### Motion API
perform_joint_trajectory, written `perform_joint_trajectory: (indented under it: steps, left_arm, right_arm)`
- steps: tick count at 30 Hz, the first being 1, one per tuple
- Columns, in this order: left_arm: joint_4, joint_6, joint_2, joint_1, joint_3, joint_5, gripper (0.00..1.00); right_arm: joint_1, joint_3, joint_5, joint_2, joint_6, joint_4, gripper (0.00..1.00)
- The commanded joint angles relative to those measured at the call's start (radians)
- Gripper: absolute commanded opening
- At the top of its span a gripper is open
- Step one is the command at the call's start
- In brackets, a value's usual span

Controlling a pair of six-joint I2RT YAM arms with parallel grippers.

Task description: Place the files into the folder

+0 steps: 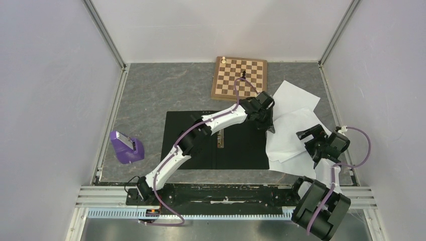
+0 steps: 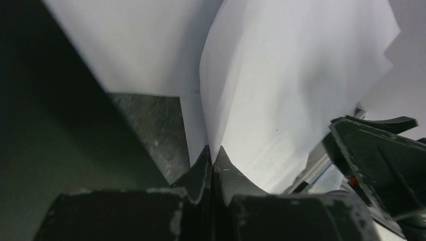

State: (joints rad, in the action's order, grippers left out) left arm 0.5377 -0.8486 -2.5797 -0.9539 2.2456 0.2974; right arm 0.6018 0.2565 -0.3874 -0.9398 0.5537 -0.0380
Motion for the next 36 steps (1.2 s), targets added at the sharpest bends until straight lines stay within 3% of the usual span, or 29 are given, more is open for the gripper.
perform_joint_trajectory:
  steps: [1,5,11,16,21,30,36]
  left_arm:
    - [-0.053,-0.151,0.202,0.018,-0.096,-0.015,0.02]
    - [-0.088,-0.238,0.329,0.026,-0.212,-0.079,0.02]
    - [-0.21,-0.41,0.526,0.061,-0.504,-0.118,0.02]
    - [-0.283,-0.523,0.652,0.112,-0.685,-0.123,0.02]
    - [-0.358,-0.617,0.731,0.166,-0.834,-0.099,0.02]
    - [-0.422,-0.701,0.773,0.209,-0.916,-0.039,0.02]
    - [-0.435,-0.717,0.791,0.213,-0.931,-0.016,0.02]
  right_arm:
    - [-0.003,0.076,0.052,0.031,-0.054,-0.126,0.98]
    - [-0.003,0.134,0.117,0.065,-0.07,-0.224,0.98]
    - [-0.033,0.213,0.038,0.065,-0.066,-0.311,0.98]
    - [-0.049,0.172,-0.173,0.043,0.054,-0.232,0.98]
    - [-0.12,0.179,-0.232,0.008,0.18,-0.142,0.98]
    - [-0.348,0.086,-0.141,-0.033,0.432,0.08,0.98]
    - [-0.418,0.014,-0.095,-0.035,0.54,0.217,0.98]
